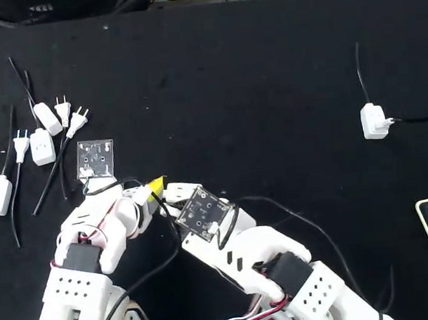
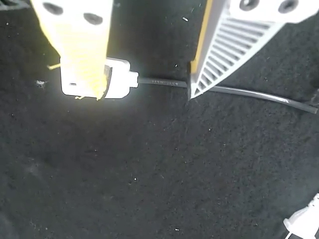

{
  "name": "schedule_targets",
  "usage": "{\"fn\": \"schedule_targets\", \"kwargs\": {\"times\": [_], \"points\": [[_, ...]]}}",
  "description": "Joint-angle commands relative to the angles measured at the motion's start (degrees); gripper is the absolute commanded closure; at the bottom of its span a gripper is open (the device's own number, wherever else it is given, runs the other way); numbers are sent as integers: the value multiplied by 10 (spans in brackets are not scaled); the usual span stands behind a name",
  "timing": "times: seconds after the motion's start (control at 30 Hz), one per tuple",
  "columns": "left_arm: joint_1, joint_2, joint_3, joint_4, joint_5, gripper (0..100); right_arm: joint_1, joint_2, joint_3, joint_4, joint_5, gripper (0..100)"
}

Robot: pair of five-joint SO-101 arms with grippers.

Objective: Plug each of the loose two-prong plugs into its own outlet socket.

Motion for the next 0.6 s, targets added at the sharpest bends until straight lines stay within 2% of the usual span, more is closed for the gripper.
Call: {"fn": "schedule_targets", "kwargs": {"times": [0.0, 0.57], "points": [[7, 0, 3, -3, 4, 734, 18, -23, -28, -16, -22, 988], [8, 0, 4, -3, 4, 734, 18, -23, -28, -27, -62, 988]]}}
